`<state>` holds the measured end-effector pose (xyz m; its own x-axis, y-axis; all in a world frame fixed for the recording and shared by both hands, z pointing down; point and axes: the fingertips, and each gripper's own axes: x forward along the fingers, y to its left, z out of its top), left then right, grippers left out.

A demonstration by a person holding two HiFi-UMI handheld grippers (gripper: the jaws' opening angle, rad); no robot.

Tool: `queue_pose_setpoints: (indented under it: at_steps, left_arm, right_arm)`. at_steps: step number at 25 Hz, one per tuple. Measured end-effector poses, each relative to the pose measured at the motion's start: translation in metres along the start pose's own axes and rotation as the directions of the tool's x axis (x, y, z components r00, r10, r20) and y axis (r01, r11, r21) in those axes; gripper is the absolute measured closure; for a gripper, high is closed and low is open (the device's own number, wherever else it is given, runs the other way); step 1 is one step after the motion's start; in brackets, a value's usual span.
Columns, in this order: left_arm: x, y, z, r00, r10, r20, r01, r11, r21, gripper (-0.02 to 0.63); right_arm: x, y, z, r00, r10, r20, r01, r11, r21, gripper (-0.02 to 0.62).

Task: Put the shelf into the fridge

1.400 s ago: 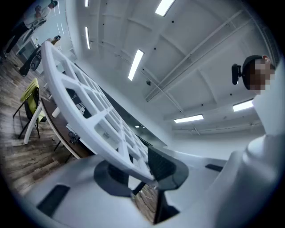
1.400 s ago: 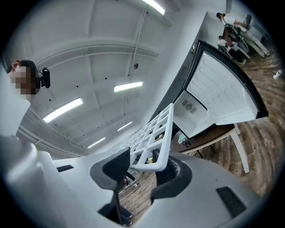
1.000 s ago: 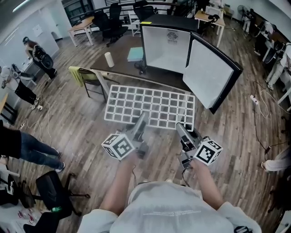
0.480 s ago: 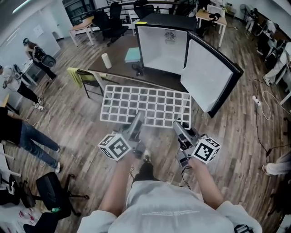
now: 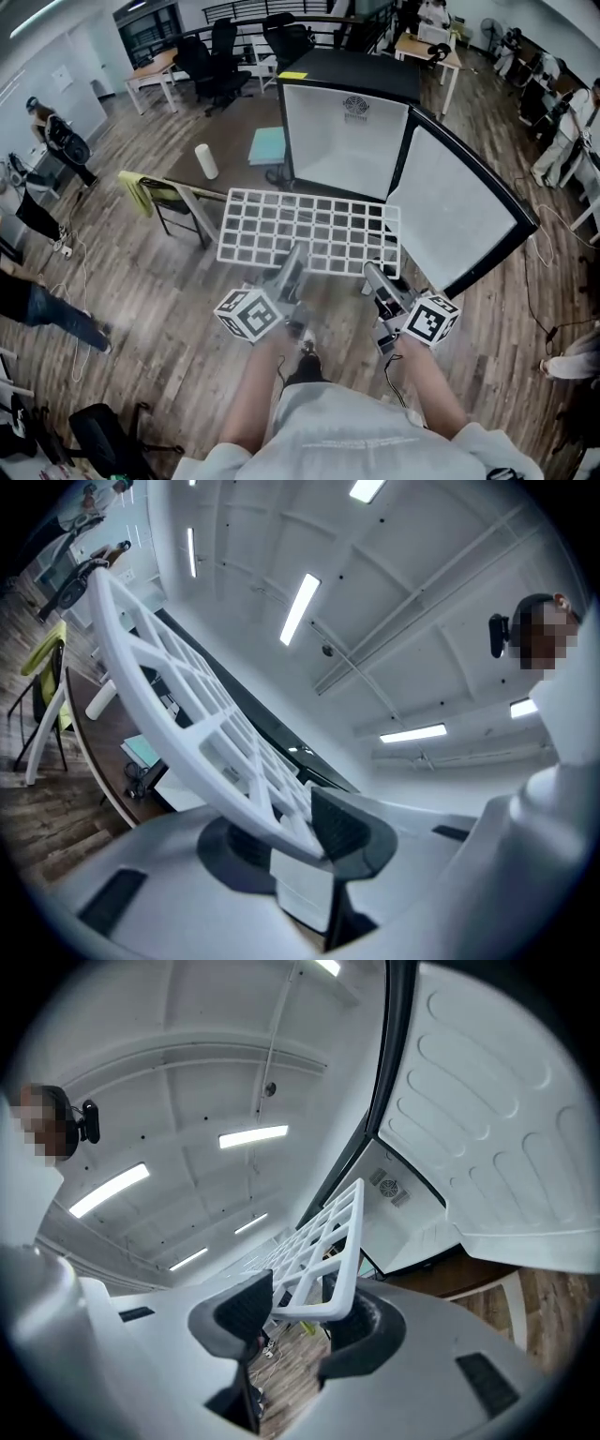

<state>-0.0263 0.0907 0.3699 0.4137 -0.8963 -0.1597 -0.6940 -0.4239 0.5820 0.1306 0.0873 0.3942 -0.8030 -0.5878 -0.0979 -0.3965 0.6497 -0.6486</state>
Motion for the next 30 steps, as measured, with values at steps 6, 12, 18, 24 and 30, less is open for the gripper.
queue_pose_setpoints:
  at_steps: [6, 12, 18, 24, 30]
  left_arm:
    - [0.094, 0.062, 0.055, 0.999, -0.035, -0.032, 0.034, 0.999, -0.033, 0.518]
    - [0.135, 0.144, 0.06, 0.993, -0.066, -0.098, 0.058, 0.995, -0.084, 0.518]
    - [0.156, 0.168, 0.032, 0.984, -0.096, -0.148, 0.075, 0.987, -0.145, 0.517]
    - [0.177, 0.174, 0.004, 0.974, -0.105, -0.201, 0.069, 0.981, -0.181, 0.517]
    - [0.213, 0.205, -0.023, 0.966, -0.1, -0.239, 0.046, 0.974, -0.222, 0.515]
  right_arm:
    - [0.096, -0.039, 0.058, 0.998, -0.061, 0.017, 0.061, 0.998, -0.005, 0.436]
    - [0.162, -0.082, 0.041, 0.987, -0.155, 0.031, 0.154, 0.988, 0.025, 0.436]
    - [0.163, -0.114, 0.033, 0.971, -0.239, 0.026, 0.239, 0.971, 0.032, 0.436]
    - [0.152, -0.143, 0.032, 0.954, -0.299, 0.025, 0.297, 0.953, 0.065, 0.436]
    - [0.164, -0.188, 0.036, 0.94, -0.342, 0.007, 0.341, 0.938, 0.055, 0.43]
